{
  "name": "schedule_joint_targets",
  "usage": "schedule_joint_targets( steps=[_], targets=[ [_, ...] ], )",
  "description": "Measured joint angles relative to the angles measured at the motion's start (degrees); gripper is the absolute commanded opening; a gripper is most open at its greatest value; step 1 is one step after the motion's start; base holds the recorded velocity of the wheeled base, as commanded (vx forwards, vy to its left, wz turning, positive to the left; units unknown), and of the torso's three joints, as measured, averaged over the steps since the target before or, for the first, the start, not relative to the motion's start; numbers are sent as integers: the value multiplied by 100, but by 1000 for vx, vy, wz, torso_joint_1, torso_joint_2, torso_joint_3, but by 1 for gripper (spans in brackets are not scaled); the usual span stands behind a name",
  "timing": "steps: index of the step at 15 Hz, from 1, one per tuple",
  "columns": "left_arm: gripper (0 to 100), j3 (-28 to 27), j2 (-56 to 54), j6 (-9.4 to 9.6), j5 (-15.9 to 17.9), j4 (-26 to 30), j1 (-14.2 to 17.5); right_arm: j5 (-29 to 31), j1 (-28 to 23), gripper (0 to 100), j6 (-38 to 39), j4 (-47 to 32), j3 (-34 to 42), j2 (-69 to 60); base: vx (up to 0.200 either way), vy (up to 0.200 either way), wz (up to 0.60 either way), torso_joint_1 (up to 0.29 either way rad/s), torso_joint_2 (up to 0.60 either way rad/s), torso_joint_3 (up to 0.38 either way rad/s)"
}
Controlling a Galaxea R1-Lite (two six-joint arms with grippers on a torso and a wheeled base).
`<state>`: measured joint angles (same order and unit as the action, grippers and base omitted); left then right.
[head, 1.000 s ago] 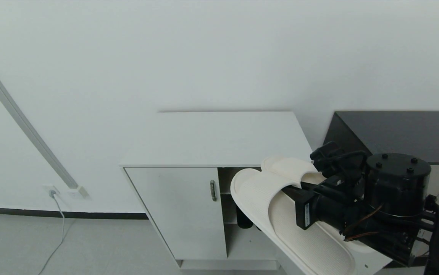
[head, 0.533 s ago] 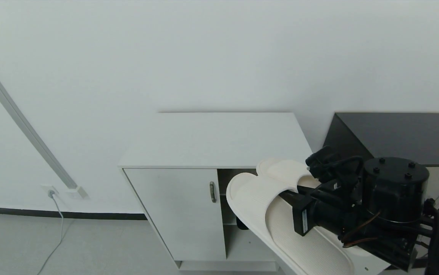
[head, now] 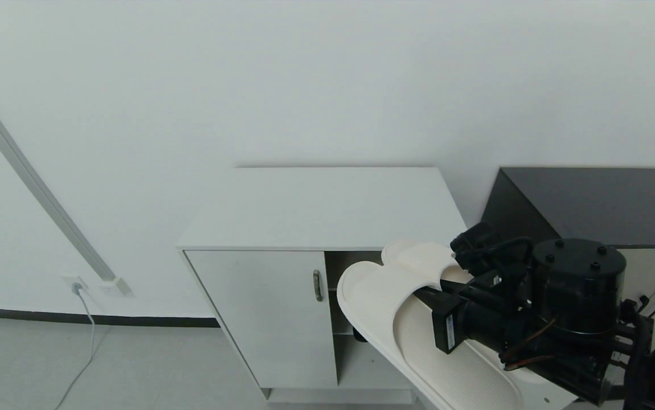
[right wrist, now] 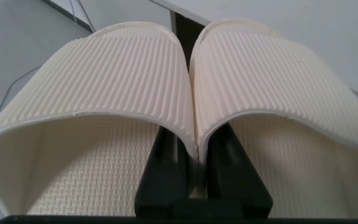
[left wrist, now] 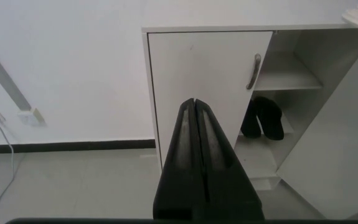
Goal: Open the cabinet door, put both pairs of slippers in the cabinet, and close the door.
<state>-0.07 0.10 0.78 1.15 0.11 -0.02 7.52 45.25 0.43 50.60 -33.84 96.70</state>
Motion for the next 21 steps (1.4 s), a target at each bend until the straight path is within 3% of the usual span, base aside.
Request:
schedule_joint_targets(
  steps=[8,21],
  targets=[
    [0,0,0,-7,-2,0,2,2,33,0,-5,2,11,85,0,0,0,-128,298,162],
    [0,-2,0,-10,0,-4,2,22,61,0,-7,4,9,168,0,0,0,-213,529,306]
  ],
)
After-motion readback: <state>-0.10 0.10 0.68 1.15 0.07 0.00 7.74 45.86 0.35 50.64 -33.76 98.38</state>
